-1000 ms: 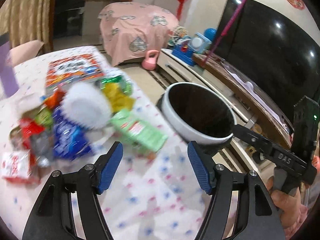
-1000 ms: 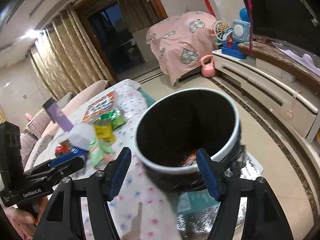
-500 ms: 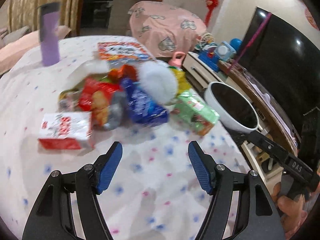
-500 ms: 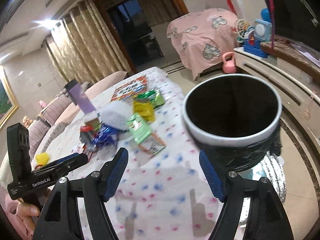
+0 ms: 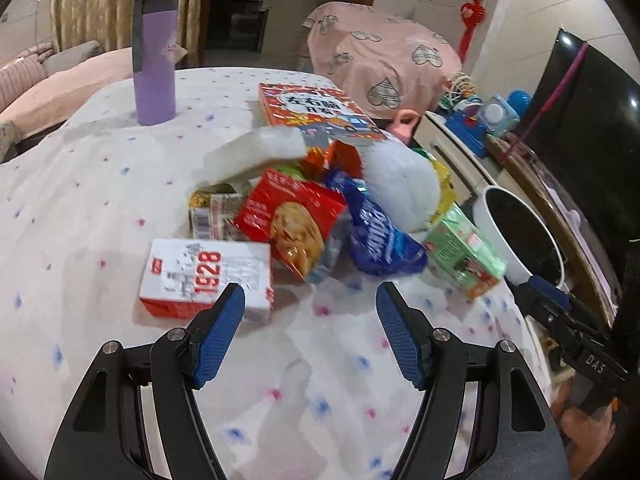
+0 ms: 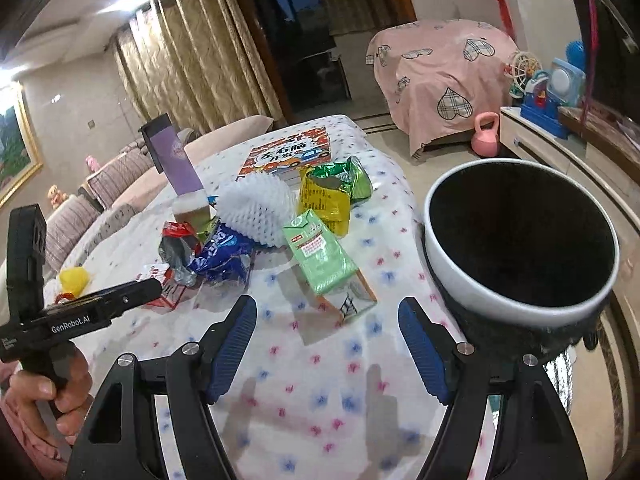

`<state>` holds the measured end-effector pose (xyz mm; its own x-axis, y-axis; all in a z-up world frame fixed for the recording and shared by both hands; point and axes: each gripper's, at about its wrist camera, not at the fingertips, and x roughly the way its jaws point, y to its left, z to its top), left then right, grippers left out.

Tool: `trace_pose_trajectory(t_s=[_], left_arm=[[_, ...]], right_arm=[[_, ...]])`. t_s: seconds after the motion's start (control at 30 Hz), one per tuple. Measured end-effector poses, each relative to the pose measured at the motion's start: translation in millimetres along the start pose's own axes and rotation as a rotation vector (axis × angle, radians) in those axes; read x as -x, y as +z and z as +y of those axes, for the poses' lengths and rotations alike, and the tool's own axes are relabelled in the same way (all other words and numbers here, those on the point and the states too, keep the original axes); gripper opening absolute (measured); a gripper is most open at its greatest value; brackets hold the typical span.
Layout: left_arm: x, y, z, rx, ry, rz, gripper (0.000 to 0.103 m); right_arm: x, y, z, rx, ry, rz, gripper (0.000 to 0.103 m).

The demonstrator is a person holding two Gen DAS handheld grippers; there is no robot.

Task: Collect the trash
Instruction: 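Move both tools back over the trash on the table, then grasp the red snack bag with the left tool while the right grasps the green juice carton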

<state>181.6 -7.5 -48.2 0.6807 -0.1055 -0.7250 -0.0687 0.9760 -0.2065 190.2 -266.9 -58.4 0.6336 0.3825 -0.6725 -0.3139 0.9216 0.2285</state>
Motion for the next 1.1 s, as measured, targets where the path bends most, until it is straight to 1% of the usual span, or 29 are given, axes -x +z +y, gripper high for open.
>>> trace_pose_trajectory(t_s=[0.2, 0.23, 0.27, 0.3, 0.33, 0.37, 0.4, 0.43, 0.5, 0.53, 0.57, 0.6, 0.67, 0.83, 1.1], left_arm=[[-11, 15, 4, 0.002, 0.028, -0.008, 0.069], [-13, 16, 4, 0.000, 0.032, -0.008, 0.068], [-16, 17, 4, -0.002, 0.037, -0.008, 0.064], [-19, 18, 4, -0.005, 0.036, -0.006, 0.058], [-20, 19, 3, -0.007, 0.034, -0.001, 0.055], [-23, 20, 3, -0.011, 0.034, 0.005, 0.043], [-27, 20, 3, -0.015, 0.029, 0.014, 0.026], [-30, 20, 3, -0.017, 0.022, 0.023, 0.018], [-32, 18, 3, -0.014, 0.012, 0.030, 0.016], [-30, 17, 2, -0.014, 0.010, 0.026, 0.010], [-28, 17, 1, -0.018, 0.002, 0.024, 0.005], [-24, 16, -1, -0.022, -0.005, 0.021, 0.005], [-16, 14, -5, -0.031, -0.019, 0.009, 0.005], [13, 6, -20, -0.060, -0.076, -0.028, 0.004], [35, -6, -48, -0.107, -0.151, -0.046, 0.004]], right_arm=[[-17, 13, 0, 0.031, -0.004, 0.005, 0.075], [-22, 16, 0, 0.035, -0.007, 0.010, 0.075], [-25, 16, 0, 0.036, -0.007, 0.013, 0.075], [-31, 19, 0, 0.040, -0.003, 0.019, 0.075], [-36, 20, 0, 0.046, -0.004, 0.025, 0.075], [-40, 22, 0, 0.055, -0.008, 0.030, 0.075], [-45, 23, 1, 0.064, -0.011, 0.037, 0.075], [-49, 24, 1, 0.070, -0.012, 0.042, 0.075], [-58, 24, 3, 0.084, -0.023, 0.061, 0.073], [-62, 23, 4, 0.093, -0.026, 0.076, 0.062], [-64, 21, 4, 0.097, -0.028, 0.086, 0.041], [-64, 19, 5, 0.099, -0.040, 0.094, 0.037], [-59, 15, 5, 0.090, -0.040, 0.085, 0.035], [-29, 7, 3, 0.052, -0.021, 0.038, 0.033], [13, -1, -5, -0.003, -0.021, -0.027, 0.033]])
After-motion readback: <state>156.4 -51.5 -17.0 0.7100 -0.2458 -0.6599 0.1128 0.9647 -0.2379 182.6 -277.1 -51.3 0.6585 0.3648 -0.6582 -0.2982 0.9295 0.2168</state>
